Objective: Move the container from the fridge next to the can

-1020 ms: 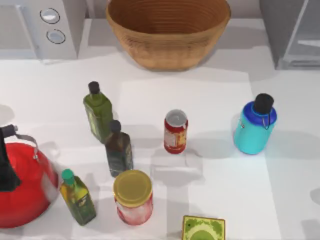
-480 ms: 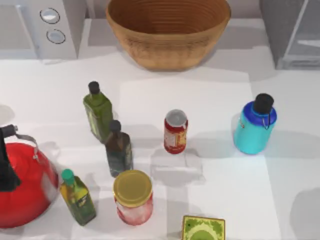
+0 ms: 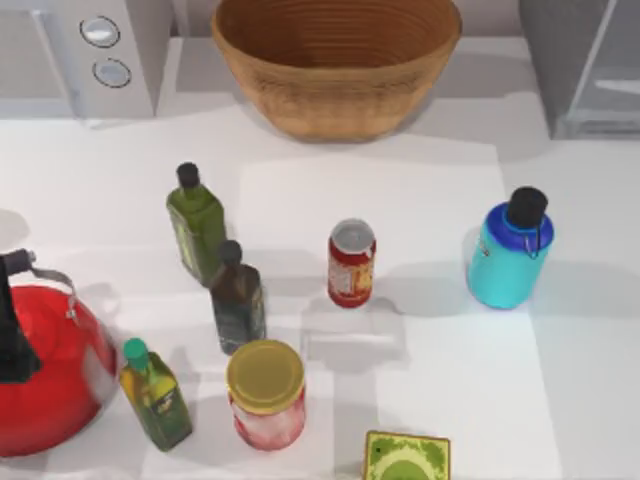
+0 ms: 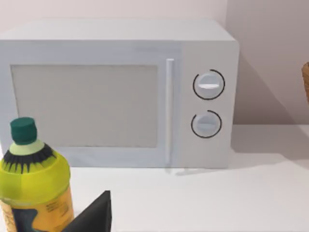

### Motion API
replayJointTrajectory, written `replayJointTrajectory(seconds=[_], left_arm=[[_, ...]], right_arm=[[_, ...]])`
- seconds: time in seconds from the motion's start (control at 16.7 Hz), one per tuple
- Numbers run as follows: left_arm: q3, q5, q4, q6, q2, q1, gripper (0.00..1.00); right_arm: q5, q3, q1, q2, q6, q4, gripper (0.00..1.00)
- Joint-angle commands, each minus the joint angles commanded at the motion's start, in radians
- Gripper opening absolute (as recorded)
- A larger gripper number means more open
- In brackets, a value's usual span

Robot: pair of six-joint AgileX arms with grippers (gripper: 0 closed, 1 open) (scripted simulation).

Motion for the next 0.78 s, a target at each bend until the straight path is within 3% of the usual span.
replayJointTrajectory(seconds=[0.54, 0.78], left_arm=[[0.000, 0.000, 0.000, 0.000, 0.000, 0.000, 1.00], [0.000, 0.000, 0.000, 0.000, 0.000, 0.000, 1.00]], right_arm=[[-0.026, 0.005, -0.055, 0.062, -0.054, 0.019, 1.00], [-0.017, 0.001, 0.012, 0.068, 0.049, 0.112, 1.00]])
